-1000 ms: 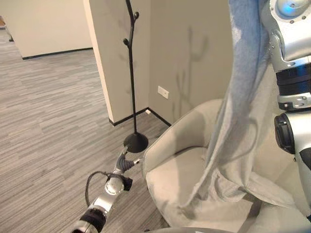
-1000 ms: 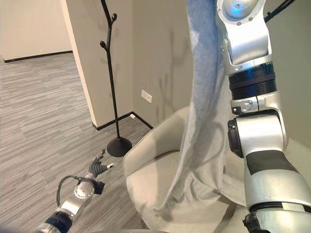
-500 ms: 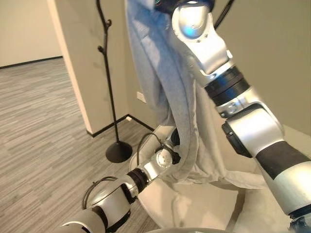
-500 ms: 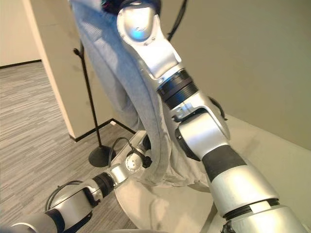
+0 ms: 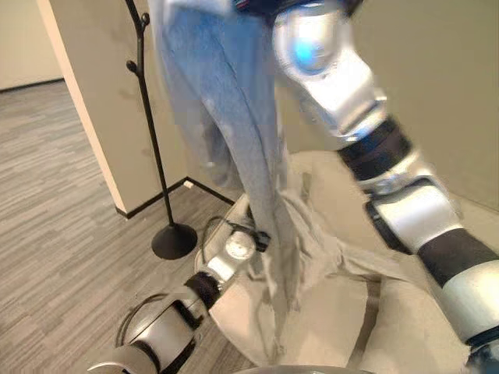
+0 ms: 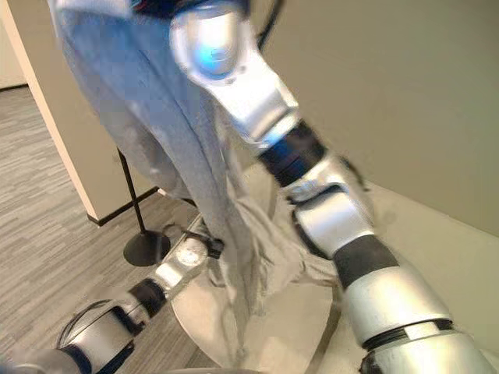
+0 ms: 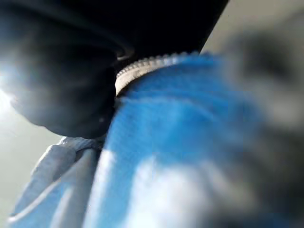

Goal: Hang the clothes on the sofa on the clothes rack.

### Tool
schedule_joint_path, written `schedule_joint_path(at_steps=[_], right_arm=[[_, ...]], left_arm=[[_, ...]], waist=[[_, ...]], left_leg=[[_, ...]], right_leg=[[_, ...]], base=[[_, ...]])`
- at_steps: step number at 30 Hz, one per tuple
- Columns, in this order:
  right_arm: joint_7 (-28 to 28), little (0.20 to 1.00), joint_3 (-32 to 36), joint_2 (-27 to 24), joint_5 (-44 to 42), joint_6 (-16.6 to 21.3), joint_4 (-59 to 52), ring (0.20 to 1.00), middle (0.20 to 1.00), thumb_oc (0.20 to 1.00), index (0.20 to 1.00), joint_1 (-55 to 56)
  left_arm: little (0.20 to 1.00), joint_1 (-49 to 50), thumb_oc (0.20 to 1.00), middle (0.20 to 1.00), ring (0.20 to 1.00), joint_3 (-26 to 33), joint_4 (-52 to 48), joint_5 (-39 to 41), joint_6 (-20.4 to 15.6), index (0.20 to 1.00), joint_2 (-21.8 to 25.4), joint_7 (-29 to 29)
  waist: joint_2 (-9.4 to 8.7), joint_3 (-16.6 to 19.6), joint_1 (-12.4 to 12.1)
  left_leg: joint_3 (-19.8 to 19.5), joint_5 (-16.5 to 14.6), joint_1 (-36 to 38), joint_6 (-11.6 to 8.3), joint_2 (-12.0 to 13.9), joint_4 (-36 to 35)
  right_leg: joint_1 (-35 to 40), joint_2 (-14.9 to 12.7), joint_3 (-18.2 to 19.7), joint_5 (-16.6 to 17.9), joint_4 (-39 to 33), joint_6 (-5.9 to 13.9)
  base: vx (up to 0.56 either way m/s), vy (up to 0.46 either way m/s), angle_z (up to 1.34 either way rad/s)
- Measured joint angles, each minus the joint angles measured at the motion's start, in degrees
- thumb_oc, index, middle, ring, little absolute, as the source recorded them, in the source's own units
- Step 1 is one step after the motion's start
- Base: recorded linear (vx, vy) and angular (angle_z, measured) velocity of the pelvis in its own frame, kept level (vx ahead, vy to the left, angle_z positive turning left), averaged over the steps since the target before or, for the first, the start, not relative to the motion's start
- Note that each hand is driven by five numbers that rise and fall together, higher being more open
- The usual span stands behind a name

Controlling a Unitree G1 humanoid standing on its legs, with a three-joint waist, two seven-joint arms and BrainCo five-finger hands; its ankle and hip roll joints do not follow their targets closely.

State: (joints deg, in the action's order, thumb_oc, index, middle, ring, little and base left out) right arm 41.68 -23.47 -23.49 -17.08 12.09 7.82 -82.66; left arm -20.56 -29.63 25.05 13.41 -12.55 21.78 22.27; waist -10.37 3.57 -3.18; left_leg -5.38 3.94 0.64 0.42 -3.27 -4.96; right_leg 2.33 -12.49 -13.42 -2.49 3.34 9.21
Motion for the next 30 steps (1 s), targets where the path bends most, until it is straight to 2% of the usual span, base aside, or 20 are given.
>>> schedule_joint_path(at_steps=[1,2,4,6,8,10,11,12,14,15,16,19,21,22,24,26,27,28,29,30], right_arm=[[0.04,0.200,0.41,-5.65,1.61,0.06,0.12,0.200,0.200,0.200,0.200,-0.01],[-0.23,0.200,0.76,-8.93,2.72,-0.43,1.21,0.200,0.200,0.200,0.200,-0.01],[-1.15,0.200,2.68,-11.73,5.22,-0.59,-0.48,0.200,0.200,0.200,0.200,2.84],[-2.02,0.200,5.87,-11.91,7.76,-0.56,-2.77,0.200,0.200,0.200,0.200,9.57],[-3.19,0.200,10.43,-13.50,10.38,-0.61,-6.87,0.200,0.200,0.200,0.200,22.70],[-3.44,0.200,11.04,-14.75,10.98,-0.99,-7.36,0.200,0.200,0.200,0.200,26.14],[-4.98,0.200,14.20,-14.86,12.41,-1.30,-8.33,0.200,0.200,0.200,0.200,32.11],[-5.74,0.200,19.27,-12.43,13.14,-0.36,-11.05,0.200,0.200,0.200,0.200,41.62],[-6.31,0.200,20.04,-10.63,13.21,-0.87,-11.22,0.200,0.200,0.200,0.200,46.70],[-7.17,0.200,21.41,-8.15,13.70,-0.16,-12.04,0.200,0.200,0.200,0.200,50.01],[-8.02,0.200,25.88,-2.18,13.63,0.66,-17.51,0.200,0.200,0.200,0.200,60.86],[-10.89,0.200,26.48,0.11,13.76,0.33,-18.14,0.200,0.200,0.200,0.200,73.04],[-12.18,0.200,26.58,1.21,13.69,0.64,-18.90,0.200,0.200,0.200,0.200,77.31],[-13.02,0.200,26.15,2.19,13.69,1.35,-19.87,0.200,0.200,0.200,0.200,81.36],[-13.68,0.200,25.41,2.58,13.65,1.35,-19.59,0.200,0.200,0.200,0.200,82.14],[-13.80,0.200,24.26,1.92,13.68,1.85,-19.50,0.200,0.200,0.200,0.200,81.74],[-13.86,0.200,23.76,1.54,13.68,1.91,-19.38,0.200,0.200,0.200,0.200,81.55],[-13.93,0.200,22.62,0.09,13.68,2.10,-19.41,0.200,0.200,0.200,0.200,81.62],[-14.25,0.200,22.08,-0.46,13.68,2.14,-19.43,0.200,0.200,0.200,0.200,81.61],[-14.61,0.200,21.77,-0.35,13.57,2.12,-19.22,0.200,0.200,0.200,0.200,81.60]], left_arm=[[0.200,3.74,0.200,0.200,0.200,3.66,-3.05,-2.54,-0.78,0.200,3.09,1.15],[0.200,5.52,0.200,0.200,0.200,7.28,-3.82,-4.11,-0.97,0.200,5.04,2.11],[0.200,13.28,0.200,0.200,0.200,17.76,-10.97,-7.85,-1.38,0.200,9.05,3.51],[0.200,16.68,0.200,0.200,0.200,25.32,-11.99,-10.02,-1.17,0.200,10.66,5.91],[0.200,18.94,0.200,0.200,0.200,29.22,-12.80,-12.97,-0.92,0.200,10.23,7.62],[0.200,20.07,0.200,0.200,0.200,29.69,-13.25,-14.16,-0.75,0.200,9.37,8.09],[0.200,21.49,0.200,0.200,0.200,28.90,-13.72,-15.92,0.01,0.200,9.63,8.24],[0.200,23.16,0.200,0.200,0.200,29.27,-14.50,-17.99,0.00,0.200,8.47,8.07],[0.200,24.13,0.200,0.200,0.200,29.54,-14.52,-19.16,0.56,0.200,7.60,8.09],[0.200,25.13,0.200,0.200,0.200,30.00,-14.82,-20.32,0.77,0.200,7.40,7.95],[0.200,27.13,0.200,0.200,0.200,32.93,-18.41,-22.59,1.02,0.200,5.06,8.21],[0.200,30.28,0.200,0.200,0.200,35.38,-19.84,-27.32,1.12,0.200,3.72,9.34],[0.200,31.35,0.200,0.200,0.200,36.46,-21.01,-30.08,1.01,0.200,3.70,10.25],[0.200,31.50,0.200,0.200,0.200,36.72,-21.76,-32.07,1.01,0.200,4.04,11.73],[0.200,29.52,0.200,0.200,0.200,36.08,-21.69,-33.95,1.01,0.200,3.81,13.49],[0.200,26.58,0.200,0.200,0.200,34.86,-21.71,-34.89,0.68,0.200,3.17,14.82],[0.200,26.01,0.200,0.200,0.200,34.30,-21.80,-34.79,0.44,0.200,2.68,15.40],[0.200,25.69,0.200,0.200,0.200,33.14,-22.46,-34.81,-0.34,0.200,1.11,15.88],[0.200,26.05,0.200,0.200,0.200,32.41,-22.88,-34.80,-0.81,0.200,0.62,15.95],[0.200,26.12,0.200,0.200,0.200,31.55,-22.51,-34.81,-1.31,0.200,0.77,15.89]], waist=[[0.69,-0.94,-0.85],[1.47,-1.62,-1.86],[1.92,-3.34,-2.63],[2.42,-4.22,-3.85],[2.65,-4.92,-4.38],[2.27,-5.20,-4.67],[3.15,-6.34,-5.38],[2.43,-6.64,-5.30],[1.89,-7.14,-5.63],[2.28,-7.54,-5.90],[2.18,-7.89,-6.19],[4.30,-8.58,-6.76],[4.83,-8.49,-7.21],[5.22,-8.48,-7.23],[6.61,-8.90,-7.26],[8.13,-9.88,-7.36],[8.74,-10.26,-7.56],[9.64,-11.02,-7.24],[10.03,-11.06,-7.23],[8.80,-11.72,-7.06]], left_leg=[[0.03,-0.31,0.69,0.30,-0.59,0.00],[0.06,-0.31,1.01,0.50,-1.15,0.01],[1.86,-0.38,1.43,1.07,-1.05,0.01],[3.00,-0.39,1.53,1.40,-1.00,0.02],[2.40,-0.25,1.52,1.84,-0.68,0.03],[2.18,-0.19,1.70,1.89,-0.31,0.05],[2.59,-0.14,0.97,1.99,0.03,0.44],[1.85,-0.41,0.70,1.93,1.21,1.23],[2.59,-0.57,0.61,1.68,0.79,1.31],[2.93,-0.54,-0.11,1.64,0.64,1.76],[2.70,-0.54,0.27,1.21,1.07,1.62],[2.68,-0.96,1.23,0.05,2.55,1.72],[2.69,-0.88,0.78,-0.55,3.25,1.77],[1.70,-0.55,-0.47,-1.07,3.53,1.93],[-0.41,0.03,-3.06,-1.82,3.51,3.05],[-2.16,0.60,-4.90,-2.41,3.37,4.08],[-2.93,1.02,-5.57,-2.68,3.64,4.12],[-3.44,1.52,-6.16,-3.84,3.70,3.70],[-2.62,0.70,-6.86,-3.50,3.89,3.93],[0.51,-0.76,-7.72,-3.27,4.74,5.49]], right_leg=[[0.46,-0.76,-0.07,-0.25,0.61,0.40],[0.23,-1.22,-0.08,-0.12,1.05,0.78],[-0.80,-1.56,-0.46,-0.01,2.04,0.96],[-1.21,-1.59,-2.64,0.15,3.04,0.96],[-1.97,-1.16,-2.40,-0.18,5.68,1.31],[-2.40,-1.07,-1.26,-0.27,6.92,1.46],[-4.16,-0.32,-0.50,-1.48,9.50,2.56],[-5.18,2.38,1.86,-4.55,13.93,2.79],[-5.27,3.06,3.02,-5.92,13.15,0.14],[-5.43,3.15,3.30,-6.61,11.43,-1.19],[-2.90,4.33,3.04,-5.85,7.55,-3.06],[0.71,6.52,3.16,-3.62,1.03,-3.06],[1.78,7.46,3.11,-1.85,-1.87,-3.33],[2.46,8.09,2.12,-0.66,-4.54,-3.43],[2.33,8.56,0.11,0.73,-6.49,-3.65],[2.38,8.53,-2.64,1.05,-6.88,-3.81],[2.16,8.29,-3.54,1.60,-6.22,-4.58],[1.85,7.81,-5.74,1.52,-5.38,-5.18],[1.61,7.87,-6.37,1.49,-5.29,-5.27],[1.34,6.58,-7.35,2.37,-5.32,-6.55]], base=[[-0.05,0.119,0.04],[-0.06,0.113,0.00],[-0.04,0.081,-0.31],[-0.04,0.083,-0.27],[-0.09,0.099,0.15],[-0.10,0.072,0.05],[-0.06,0.007,0.04],[-0.04,-0.031,0.03],[-0.07,-0.056,-0.12],[-0.05,-0.112,-0.23],[-0.03,-0.078,-0.13],[-0.13,-0.080,-0.10],[-0.11,-0.024,0.02],[-0.31,0.078,0.31],[-0.28,0.099,0.53],[-0.19,0.129,0.61],[-0.18,0.189,0.75],[-0.14,0.205,0.61],[-0.11,0.226,0.58],[-0.04,0.264,0.40]])
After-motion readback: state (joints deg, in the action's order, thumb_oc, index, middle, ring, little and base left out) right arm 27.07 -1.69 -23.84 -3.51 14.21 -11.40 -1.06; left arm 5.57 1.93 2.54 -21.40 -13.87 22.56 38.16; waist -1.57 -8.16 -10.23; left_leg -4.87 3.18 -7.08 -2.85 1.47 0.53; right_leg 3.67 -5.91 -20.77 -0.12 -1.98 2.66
